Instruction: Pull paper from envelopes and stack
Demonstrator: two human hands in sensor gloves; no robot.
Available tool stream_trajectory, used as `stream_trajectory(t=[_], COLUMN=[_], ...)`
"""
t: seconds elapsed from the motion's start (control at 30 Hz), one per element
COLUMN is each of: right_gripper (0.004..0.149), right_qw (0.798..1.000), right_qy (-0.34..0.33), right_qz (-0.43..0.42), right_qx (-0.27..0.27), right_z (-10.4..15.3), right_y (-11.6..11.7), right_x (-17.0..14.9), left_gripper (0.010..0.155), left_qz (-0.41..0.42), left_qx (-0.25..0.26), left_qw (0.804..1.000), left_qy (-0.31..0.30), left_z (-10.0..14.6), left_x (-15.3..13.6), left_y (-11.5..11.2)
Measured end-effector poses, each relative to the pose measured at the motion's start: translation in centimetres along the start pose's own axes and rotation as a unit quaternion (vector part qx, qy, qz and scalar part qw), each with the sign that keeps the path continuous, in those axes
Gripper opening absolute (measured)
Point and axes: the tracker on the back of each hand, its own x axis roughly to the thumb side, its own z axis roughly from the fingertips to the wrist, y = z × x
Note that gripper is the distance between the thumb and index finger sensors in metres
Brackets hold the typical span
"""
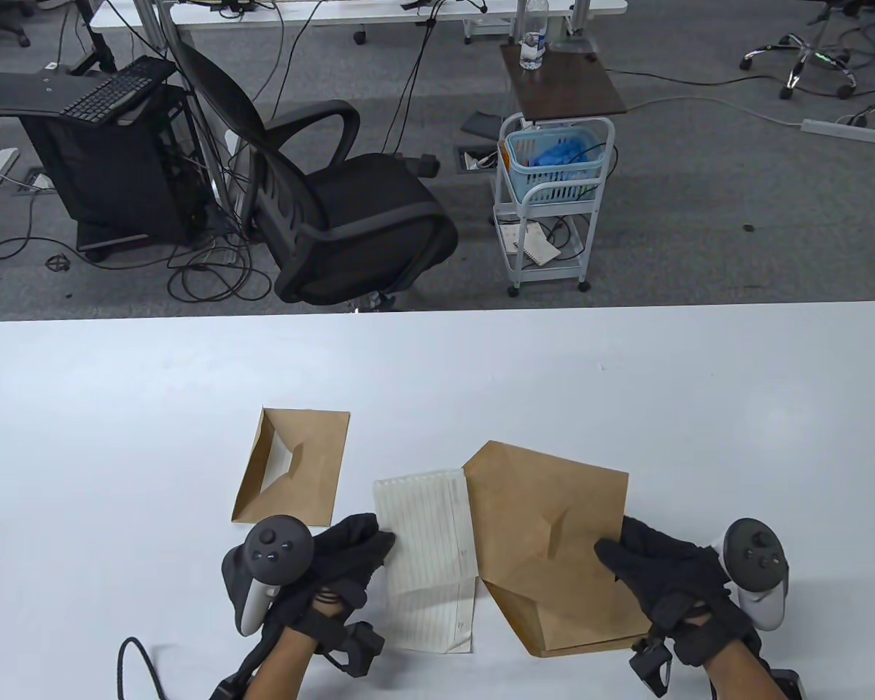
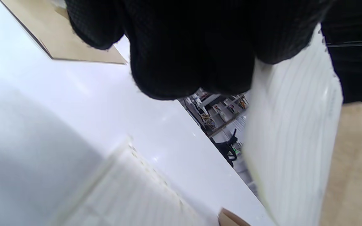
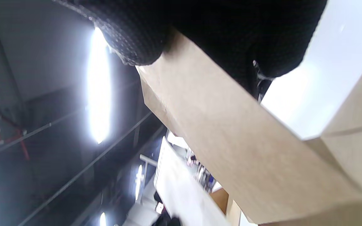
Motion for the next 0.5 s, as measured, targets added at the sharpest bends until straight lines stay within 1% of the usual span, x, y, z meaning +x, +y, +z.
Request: stream_trajectory(t=[0.03, 0.1, 0.13, 0.2, 0.27, 0.3, 0.4, 0.5], right_gripper=[0.044, 0.044, 0.044, 0.044, 0.044, 0.044, 0.044, 0.044], right_qw=[1.0, 0.999, 0.998, 0.998, 0.998, 0.998, 0.998, 0.999], right_qy=[0.006, 0.012, 0.017, 0.026, 0.029, 0.03, 0.026, 0.018], right_qz=[-0.007, -0.012, -0.015, -0.015, -0.015, -0.015, -0.013, -0.012], right_qx=[-0.018, -0.036, -0.05, -0.059, -0.06, -0.06, -0.055, -0.046], right_z=[0.1, 0.2, 0.3, 0.3, 0.3, 0.3, 0.3, 0.4], right_y=[-0.8, -1.7, -2.2, -2.6, -2.6, -2.6, -2.4, -2.0], right_x=[-0.1, -0.3, -0.5, -0.7, -0.9, -0.9, -0.7, -0.3], left_gripper=[0.036, 0.037, 0.037, 0.037, 0.039, 0.042, 0.05, 0.061], left_qz=[-0.009, -0.033, -0.048, -0.06, -0.066, -0.072, -0.088, -0.123], left_qx=[0.0, -0.008, -0.015, -0.035, -0.059, -0.079, -0.112, -0.14], left_qw=[1.0, 0.999, 0.999, 0.997, 0.996, 0.994, 0.989, 0.982], left_qy=[0.006, 0.014, 0.021, 0.032, 0.032, 0.033, 0.028, 0.018], left_z=[-0.1, -0.2, -0.2, -0.3, -0.5, -0.5, -0.6, -0.5], left_x=[-0.2, -0.4, -0.5, -0.7, -0.7, -0.6, -0.3, 0.1], left_y=[0.3, 0.7, 0.7, 0.3, -0.3, -0.8, -1.8, -2.8])
